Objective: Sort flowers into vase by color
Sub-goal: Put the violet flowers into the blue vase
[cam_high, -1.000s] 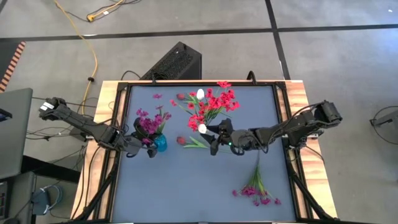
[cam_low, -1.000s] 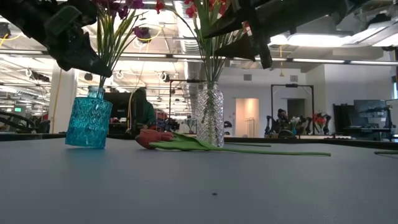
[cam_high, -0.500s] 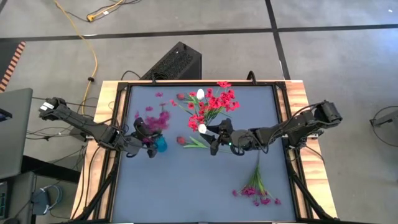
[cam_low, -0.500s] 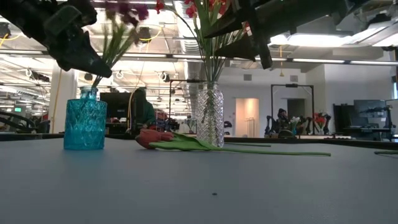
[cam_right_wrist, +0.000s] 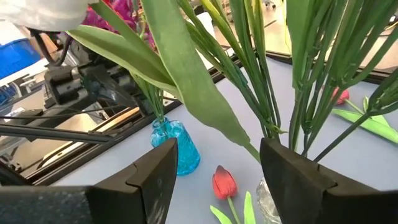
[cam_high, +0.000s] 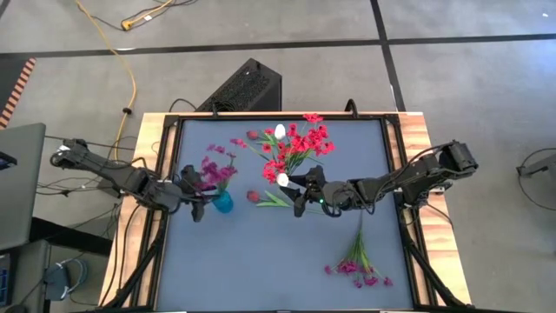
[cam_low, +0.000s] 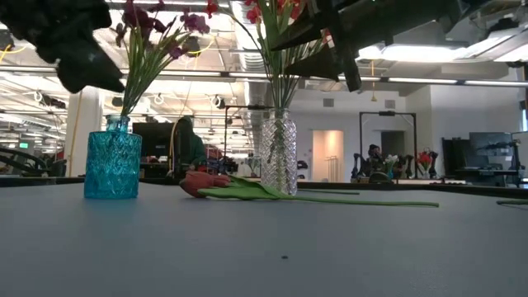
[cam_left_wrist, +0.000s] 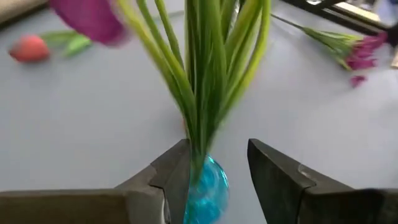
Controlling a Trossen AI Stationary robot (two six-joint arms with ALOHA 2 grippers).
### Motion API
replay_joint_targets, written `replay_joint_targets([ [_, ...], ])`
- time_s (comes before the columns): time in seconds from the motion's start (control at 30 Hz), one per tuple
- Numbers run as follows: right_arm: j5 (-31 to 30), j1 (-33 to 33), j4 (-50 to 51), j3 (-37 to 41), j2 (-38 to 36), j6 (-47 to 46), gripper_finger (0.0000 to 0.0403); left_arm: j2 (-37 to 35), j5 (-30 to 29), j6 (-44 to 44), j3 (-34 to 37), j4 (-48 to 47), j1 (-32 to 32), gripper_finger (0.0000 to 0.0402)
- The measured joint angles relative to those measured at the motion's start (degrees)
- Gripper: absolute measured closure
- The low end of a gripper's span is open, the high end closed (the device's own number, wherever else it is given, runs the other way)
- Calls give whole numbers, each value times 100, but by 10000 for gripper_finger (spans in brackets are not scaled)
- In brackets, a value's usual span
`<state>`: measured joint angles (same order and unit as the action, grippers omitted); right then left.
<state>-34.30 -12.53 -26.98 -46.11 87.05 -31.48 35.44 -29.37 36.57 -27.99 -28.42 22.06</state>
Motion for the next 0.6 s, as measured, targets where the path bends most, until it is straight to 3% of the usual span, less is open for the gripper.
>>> replay_joint_targets([
  [0.17,122,-5,-2,0,0,-4,148,-418,1044,520,0,-372,0,254],
  [0.33,1052,-17,-4,0,0,12,148,-251,2528,907,-2,-379,83,254],
  [0.43,1875,-65,-2,0,0,332,148,-14,2883,1007,-2,-385,232,254],
  [0.6,2910,-404,47,0,-1,497,148,466,2924,1461,-2,-380,617,262],
])
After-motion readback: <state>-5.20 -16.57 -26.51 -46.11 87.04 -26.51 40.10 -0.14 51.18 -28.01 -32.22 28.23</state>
